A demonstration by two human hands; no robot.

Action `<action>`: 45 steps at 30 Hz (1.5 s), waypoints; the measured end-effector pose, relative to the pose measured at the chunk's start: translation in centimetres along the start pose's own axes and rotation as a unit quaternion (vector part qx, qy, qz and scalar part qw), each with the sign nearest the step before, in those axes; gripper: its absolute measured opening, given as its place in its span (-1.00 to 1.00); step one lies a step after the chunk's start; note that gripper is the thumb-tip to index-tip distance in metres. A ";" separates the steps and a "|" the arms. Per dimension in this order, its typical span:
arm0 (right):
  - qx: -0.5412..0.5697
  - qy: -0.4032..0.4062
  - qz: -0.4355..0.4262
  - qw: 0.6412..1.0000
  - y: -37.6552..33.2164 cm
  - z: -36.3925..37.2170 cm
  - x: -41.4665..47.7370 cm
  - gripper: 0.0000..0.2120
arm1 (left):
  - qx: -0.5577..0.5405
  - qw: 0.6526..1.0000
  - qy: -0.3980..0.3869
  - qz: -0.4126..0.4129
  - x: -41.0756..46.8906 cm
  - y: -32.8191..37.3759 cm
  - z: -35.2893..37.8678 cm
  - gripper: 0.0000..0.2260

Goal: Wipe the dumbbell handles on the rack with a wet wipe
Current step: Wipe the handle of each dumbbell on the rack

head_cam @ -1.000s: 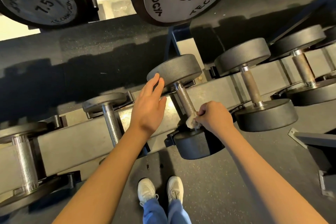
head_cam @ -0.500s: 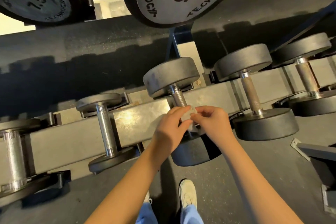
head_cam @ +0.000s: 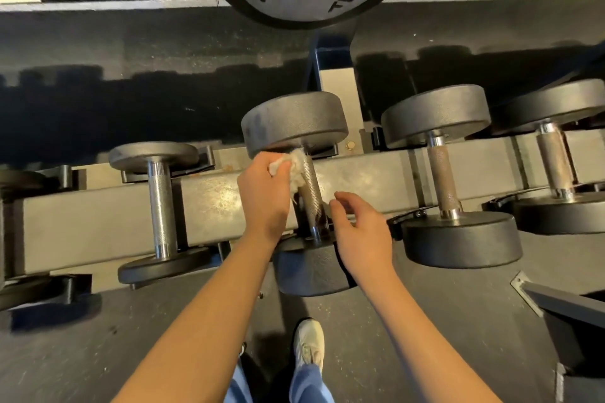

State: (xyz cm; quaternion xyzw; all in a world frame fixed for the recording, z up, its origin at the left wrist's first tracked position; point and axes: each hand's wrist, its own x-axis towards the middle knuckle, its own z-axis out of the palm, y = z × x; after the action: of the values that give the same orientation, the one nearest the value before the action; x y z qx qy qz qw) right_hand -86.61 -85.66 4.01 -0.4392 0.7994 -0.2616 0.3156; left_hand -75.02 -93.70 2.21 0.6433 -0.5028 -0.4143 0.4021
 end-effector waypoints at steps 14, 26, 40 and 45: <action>-0.019 0.004 -0.026 0.999 0.3 0.0 -0.4 -0.74 | 0.075 0.994 -0.047 0.068 -0.7 -1.6 1.4 -0.83; -0.003 0.009 -0.019 1.000 0.5 0.2 -0.5 -0.72 | -0.002 0.999 0.023 -0.031 0.1 -0.1 1.7 -0.92; -0.002 0.012 -0.019 1.000 0.4 0.2 -0.6 -0.74 | -0.021 0.999 0.001 -0.031 -1.1 -0.3 0.9 -0.88; 0.005 0.015 -0.024 1.000 0.8 0.3 -0.6 -0.73 | -0.019 0.998 0.000 -0.052 -1.4 -1.0 1.8 -0.82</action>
State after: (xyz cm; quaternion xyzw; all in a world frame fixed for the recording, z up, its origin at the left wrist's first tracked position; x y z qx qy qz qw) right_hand -86.59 -84.82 3.41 -0.4529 0.7921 -0.2796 0.2989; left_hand -76.55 -92.34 0.85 0.6610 -0.4609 -0.4442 0.3916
